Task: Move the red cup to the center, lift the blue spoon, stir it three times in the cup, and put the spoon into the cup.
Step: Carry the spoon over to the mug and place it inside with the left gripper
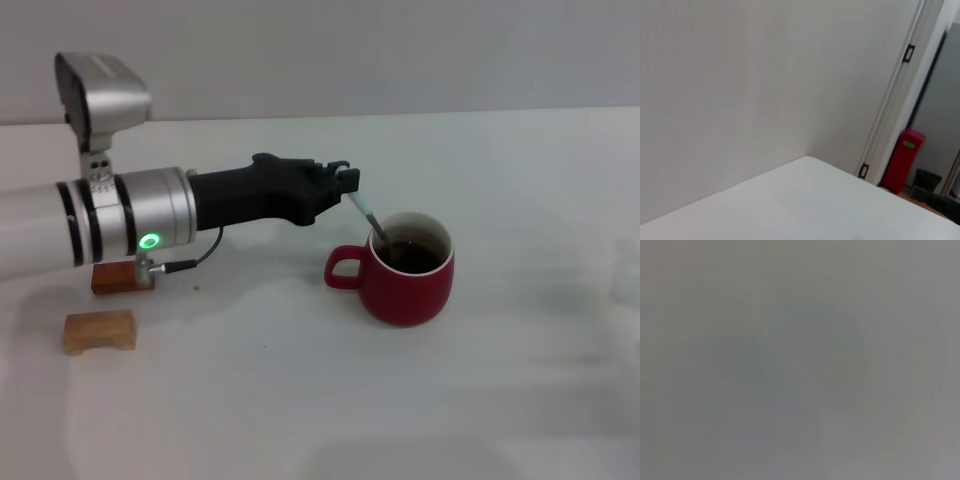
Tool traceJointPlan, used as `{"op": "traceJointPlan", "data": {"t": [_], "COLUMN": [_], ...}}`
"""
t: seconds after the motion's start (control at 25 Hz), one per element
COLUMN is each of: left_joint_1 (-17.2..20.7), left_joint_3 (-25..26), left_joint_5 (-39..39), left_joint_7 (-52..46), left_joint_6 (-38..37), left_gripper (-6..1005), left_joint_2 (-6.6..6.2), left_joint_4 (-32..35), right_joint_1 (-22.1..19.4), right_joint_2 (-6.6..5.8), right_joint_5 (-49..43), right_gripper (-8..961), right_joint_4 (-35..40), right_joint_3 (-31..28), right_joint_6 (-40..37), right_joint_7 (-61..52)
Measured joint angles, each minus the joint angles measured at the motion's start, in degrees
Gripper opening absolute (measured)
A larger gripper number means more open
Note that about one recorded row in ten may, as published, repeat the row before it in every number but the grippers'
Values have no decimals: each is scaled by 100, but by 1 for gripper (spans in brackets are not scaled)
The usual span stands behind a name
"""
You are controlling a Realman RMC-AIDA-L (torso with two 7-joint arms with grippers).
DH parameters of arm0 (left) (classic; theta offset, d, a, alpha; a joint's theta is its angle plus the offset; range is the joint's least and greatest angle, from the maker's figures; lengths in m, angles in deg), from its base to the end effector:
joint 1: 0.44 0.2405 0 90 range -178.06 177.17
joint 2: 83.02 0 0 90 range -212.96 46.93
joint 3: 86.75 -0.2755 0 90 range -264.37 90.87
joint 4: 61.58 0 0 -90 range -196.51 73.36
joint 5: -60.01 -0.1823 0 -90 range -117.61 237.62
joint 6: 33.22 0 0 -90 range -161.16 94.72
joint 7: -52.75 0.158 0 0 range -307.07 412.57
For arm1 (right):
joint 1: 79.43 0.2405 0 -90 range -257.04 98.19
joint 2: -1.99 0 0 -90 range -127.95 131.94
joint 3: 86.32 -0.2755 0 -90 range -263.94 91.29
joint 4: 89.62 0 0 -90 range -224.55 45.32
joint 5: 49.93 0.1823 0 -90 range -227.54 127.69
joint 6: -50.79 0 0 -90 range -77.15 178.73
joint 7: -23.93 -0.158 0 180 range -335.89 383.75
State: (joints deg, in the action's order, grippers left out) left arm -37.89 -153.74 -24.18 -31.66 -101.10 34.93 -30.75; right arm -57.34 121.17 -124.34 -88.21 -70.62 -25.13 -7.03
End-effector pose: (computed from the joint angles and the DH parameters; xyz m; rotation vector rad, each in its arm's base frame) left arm -0.1924 0.3775 -0.0536 -2.6147 -0.7086 -0.8346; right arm 0.3446 0.3068 0.0034 -1.6103 0.7188 0.8818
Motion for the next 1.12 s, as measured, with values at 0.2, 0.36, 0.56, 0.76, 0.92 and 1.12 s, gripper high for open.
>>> {"op": "traceJointPlan", "data": {"t": [0.2,0.36,0.56,0.76,0.92,1.12], "left_joint_1": [180,200,142,-47,-287,-514], "left_joint_3": [9,-74,-145,-155,-229,-336], "left_joint_5": [6,9,9,9,9,8], "left_joint_7": [-28,-29,-4,29,52,58], "left_joint_6": [-360,-495,-472,-425,-274,-47], "left_gripper": [140,140,140,140,140,141], "left_joint_2": [-1,17,57,76,86,100], "left_joint_4": [117,97,38,-49,-123,-172], "right_joint_1": [34,47,56,59,66,69], "right_joint_2": [0,0,0,0,0,0], "right_joint_5": [-7,-10,-12,-12,-12,4], "right_gripper": [0,-1,-2,-1,-1,-1], "right_joint_4": [-12,-21,-51,-54,-89,-106], "right_joint_3": [31,70,73,73,73,65], "right_joint_6": [62,73,73,73,104,140], "right_joint_7": [9,11,18,20,121,149]}}
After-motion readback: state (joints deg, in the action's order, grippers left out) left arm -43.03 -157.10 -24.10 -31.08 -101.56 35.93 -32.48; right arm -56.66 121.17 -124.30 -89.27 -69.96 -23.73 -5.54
